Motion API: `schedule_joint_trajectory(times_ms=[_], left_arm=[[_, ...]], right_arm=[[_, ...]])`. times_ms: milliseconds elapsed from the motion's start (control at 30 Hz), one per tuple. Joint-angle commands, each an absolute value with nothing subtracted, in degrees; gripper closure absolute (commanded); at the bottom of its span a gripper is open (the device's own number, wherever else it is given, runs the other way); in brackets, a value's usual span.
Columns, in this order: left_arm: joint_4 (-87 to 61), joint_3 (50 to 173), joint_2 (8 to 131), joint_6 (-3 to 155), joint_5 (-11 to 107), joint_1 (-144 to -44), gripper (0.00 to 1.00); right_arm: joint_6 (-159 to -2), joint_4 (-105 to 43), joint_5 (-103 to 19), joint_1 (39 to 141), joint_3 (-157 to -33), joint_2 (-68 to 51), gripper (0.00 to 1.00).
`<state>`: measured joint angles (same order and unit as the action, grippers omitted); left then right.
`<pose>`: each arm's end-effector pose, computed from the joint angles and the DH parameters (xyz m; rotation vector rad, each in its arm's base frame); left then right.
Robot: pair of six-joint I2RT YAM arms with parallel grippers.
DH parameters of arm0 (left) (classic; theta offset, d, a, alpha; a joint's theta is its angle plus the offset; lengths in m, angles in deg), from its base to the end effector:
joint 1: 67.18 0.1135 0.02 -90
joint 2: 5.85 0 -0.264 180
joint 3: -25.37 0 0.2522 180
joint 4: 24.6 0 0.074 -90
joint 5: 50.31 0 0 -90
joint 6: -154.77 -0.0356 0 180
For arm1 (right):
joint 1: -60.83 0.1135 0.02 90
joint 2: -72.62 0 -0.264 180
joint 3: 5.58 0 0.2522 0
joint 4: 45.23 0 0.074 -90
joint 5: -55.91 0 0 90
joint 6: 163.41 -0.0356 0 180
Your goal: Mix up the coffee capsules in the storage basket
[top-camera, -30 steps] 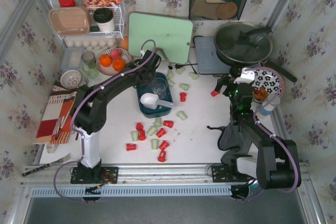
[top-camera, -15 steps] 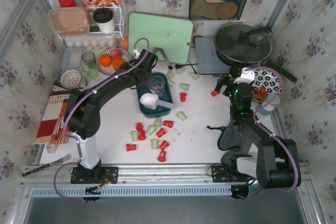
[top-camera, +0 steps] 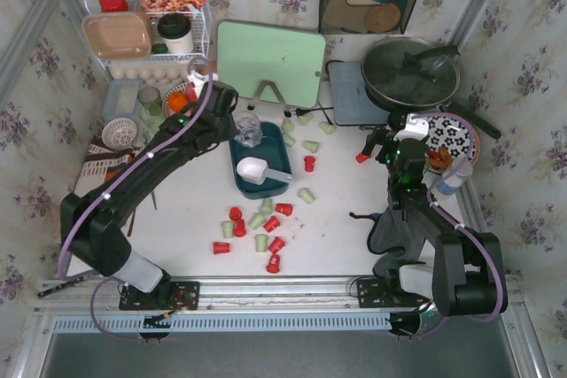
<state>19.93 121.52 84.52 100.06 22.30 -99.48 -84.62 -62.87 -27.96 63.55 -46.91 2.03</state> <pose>0.3073 -0.1817 0.3353 -0.2210 2.2177 -0.3105 0.2593 0.0085 0.2172 0.2082 1.7609 0.0810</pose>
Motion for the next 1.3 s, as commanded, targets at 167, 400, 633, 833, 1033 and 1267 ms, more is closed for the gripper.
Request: schedule_joint_trajectory(times_ms=[167, 400, 633, 833, 1033, 1267], left_arm=[[25.39, 110.71, 71.91, 101.67, 11.80, -89.12, 1.00], [32.96, 99.68, 66.98, 113.56, 8.73, -76.76, 1.00], [28.57, 92.14, 66.01, 114.98, 15.66, -67.49, 1.00], [23.87, 90.38, 68.10, 114.91, 18.74, -64.19, 1.00], [19.13, 90.74, 70.44, 114.18, 21.79, -63.41, 1.00], [21.38, 93.57, 74.72, 114.83, 18.12, -61.78, 1.00]], right_arm=[[-84.29, -63.47, -27.50, 63.65, -47.48, 1.77, 0.00], [-84.48, -63.37, -27.68, 63.65, -47.64, 1.03, 0.00], [-84.66, -63.37, -28.36, 63.64, -47.83, 0.33, 0.00], [-84.66, -63.21, -28.72, 63.62, -48.07, -0.13, 0.00], [-84.66, -63.02, -29.06, 63.64, -48.32, -0.74, 0.00], [-84.54, -62.68, -29.26, 63.64, -48.61, -0.99, 0.00]])
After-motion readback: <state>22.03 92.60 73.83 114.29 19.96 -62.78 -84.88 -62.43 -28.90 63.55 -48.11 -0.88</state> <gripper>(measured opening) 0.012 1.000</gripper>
